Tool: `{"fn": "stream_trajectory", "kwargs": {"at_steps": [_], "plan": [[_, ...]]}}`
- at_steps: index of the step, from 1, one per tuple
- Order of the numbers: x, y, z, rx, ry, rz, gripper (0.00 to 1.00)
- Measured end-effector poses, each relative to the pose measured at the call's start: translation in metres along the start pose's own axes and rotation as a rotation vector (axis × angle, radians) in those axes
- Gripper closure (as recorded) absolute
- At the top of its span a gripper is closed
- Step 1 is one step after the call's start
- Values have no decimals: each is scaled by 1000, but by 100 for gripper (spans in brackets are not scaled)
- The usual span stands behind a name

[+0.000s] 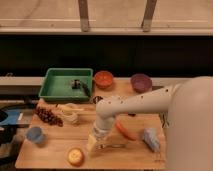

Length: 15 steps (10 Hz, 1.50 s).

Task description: Place fork in purple bowl

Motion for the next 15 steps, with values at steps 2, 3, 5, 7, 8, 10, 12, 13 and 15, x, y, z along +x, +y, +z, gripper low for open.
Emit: {"fn": "stream_trajectory", "kwargs": {"at_steps": [2,3,5,7,8,10,12,13,15], "plan": [[2,3,5,-6,1,4,28],[3,5,6,-6,2,6,28],[5,8,8,4,7,14,28],[6,11,10,10,12,24,28],[6,12,12,11,13,29,28],[4,12,15,19,18,57,28],[3,12,14,24,22,56,28],[4,9,12,27,19,56,28],[4,11,13,25,25,55,28]]}}
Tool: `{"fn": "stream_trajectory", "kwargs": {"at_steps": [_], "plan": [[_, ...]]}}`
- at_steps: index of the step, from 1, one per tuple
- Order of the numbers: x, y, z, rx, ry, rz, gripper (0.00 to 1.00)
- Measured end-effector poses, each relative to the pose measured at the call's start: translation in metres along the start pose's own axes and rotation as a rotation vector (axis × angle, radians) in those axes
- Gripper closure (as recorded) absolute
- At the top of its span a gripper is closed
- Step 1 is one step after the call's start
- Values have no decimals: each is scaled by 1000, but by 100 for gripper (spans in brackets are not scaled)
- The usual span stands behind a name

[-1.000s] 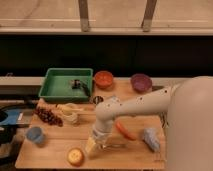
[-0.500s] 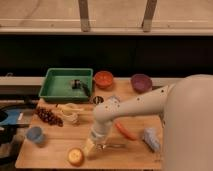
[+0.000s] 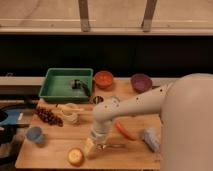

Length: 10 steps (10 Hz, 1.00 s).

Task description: Place fork in purple bowl

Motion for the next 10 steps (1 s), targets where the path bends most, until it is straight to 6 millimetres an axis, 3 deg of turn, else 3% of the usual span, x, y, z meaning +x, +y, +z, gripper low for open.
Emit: {"fn": "stream_trajectory", "kwargs": {"at_steps": [10], "plan": [[5,-6,-6,75,11,62,28]]}}
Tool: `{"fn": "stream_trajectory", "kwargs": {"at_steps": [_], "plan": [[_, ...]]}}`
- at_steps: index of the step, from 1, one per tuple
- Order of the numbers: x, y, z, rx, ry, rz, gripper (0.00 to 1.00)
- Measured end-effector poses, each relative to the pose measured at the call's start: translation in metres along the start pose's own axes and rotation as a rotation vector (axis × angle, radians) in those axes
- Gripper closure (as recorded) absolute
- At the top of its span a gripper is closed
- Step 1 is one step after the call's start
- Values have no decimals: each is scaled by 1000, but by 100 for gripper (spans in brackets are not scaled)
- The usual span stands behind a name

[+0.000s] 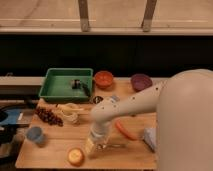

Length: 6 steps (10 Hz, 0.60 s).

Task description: Place fork in purple bowl

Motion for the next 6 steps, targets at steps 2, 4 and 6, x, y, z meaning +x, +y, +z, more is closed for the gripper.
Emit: {"fn": "stream_trajectory", "kwargs": {"at_steps": [2,4,6], "plan": [[5,2,-9,7,-9,12,30],[9,2,3,6,-1,18,47],[9,0,15,5,1,23,64]]}}
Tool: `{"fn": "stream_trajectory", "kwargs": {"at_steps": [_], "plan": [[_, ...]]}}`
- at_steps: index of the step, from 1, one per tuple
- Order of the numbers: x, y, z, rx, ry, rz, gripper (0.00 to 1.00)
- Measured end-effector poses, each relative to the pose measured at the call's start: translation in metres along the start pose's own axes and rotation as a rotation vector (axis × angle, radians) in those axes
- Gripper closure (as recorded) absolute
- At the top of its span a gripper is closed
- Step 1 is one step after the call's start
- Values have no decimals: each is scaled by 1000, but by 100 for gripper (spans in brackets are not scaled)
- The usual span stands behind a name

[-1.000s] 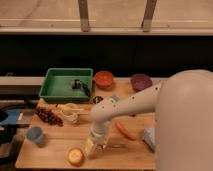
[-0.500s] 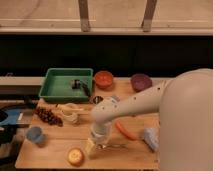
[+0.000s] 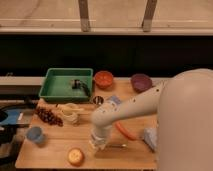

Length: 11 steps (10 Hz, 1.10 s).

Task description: Place fork in purple bowl

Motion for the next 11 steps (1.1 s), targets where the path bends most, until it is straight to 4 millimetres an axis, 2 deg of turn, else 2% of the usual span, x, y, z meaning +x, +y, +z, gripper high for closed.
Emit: {"fn": "stream_trajectory", "kwargs": {"at_steps": [2,3,4,7,10,11], "plan": [[0,0,2,5,5,0,88],[-2,1,2,17,5,1,95],[-5,6,2,32,7,-7,99],[-6,9,-2,58,2,-8,100],[-3,14,-17,83,-24,-16,73],[-3,16,-22,90,-33,-21,61]]}}
